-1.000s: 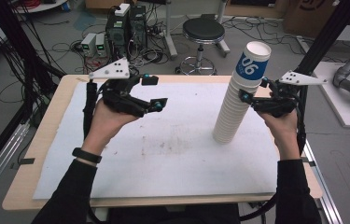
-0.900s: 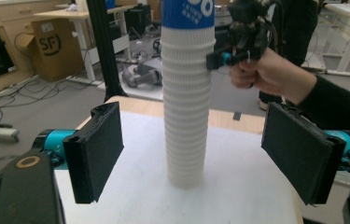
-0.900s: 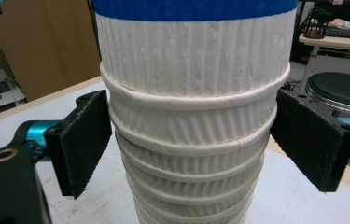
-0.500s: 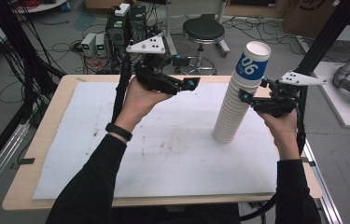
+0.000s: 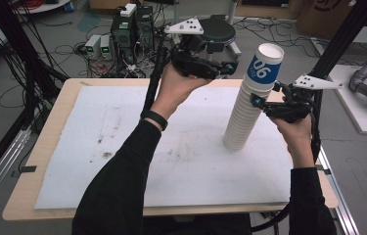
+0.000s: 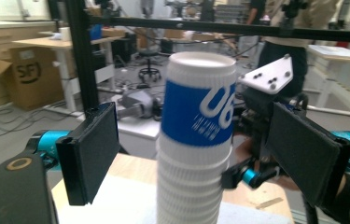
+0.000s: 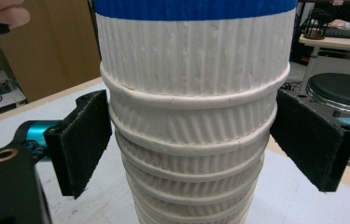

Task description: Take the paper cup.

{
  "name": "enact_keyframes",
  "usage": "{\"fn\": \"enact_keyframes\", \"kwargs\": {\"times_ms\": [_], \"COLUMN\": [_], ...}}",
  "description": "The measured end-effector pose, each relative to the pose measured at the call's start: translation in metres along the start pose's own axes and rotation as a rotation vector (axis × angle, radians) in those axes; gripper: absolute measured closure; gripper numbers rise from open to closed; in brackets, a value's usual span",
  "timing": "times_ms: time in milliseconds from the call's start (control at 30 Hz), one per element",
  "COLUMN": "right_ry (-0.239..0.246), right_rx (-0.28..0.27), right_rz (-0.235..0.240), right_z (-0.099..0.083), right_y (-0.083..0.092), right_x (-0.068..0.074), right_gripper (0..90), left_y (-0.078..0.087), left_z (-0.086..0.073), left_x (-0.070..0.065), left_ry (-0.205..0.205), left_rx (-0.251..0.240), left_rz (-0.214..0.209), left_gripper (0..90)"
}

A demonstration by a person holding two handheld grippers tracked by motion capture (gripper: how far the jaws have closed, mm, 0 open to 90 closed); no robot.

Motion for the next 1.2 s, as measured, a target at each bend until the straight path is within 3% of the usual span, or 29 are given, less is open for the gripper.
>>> {"fn": "enact_keyframes", "kwargs": {"times_ms": [133, 333, 733, 1100, 1200], "right_ry": [0.0, 0.001, 0.004, 0.003, 0.0], "right_rx": [0.0, 0.001, 0.0, -0.001, 0.0], "right_rz": [-0.001, 0.0, 0.004, 0.006, 0.005], "right_z": [0.0, 0.0, 0.0, 0.0, 0.0], "right_y": [-0.001, -0.001, 0.0, 0.001, 0.001], "right_x": [0.0, 0.001, 0.0, 0.0, 0.001], "right_gripper": [13.4, 13.4, 13.4, 13.4, 13.4], "left_y": [-0.018, -0.041, -0.075, -0.087, -0.087], "left_z": [0.001, 0.003, 0.002, 0.0, -0.001], "left_x": [-0.003, -0.007, -0.005, -0.006, -0.005], "left_ry": [-0.014, 0.008, 0.042, 0.056, 0.06], "left_rx": [0.018, 0.008, 0.024, 0.032, 0.037], "left_rz": [-0.014, -0.042, -0.053, -0.065, -0.07], "left_gripper": [17.5, 17.4, 17.5, 18.0, 21.9]}}
Point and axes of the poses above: each handheld gripper's, and its own axes: y roughly backward along the jaws, z roughly out of its top, x roughly to its left, the point moved 9 cm from there along -y, roughly forward along the jaws, and after that the axes turned 10 degrees about -x, right-handed, at the moved point
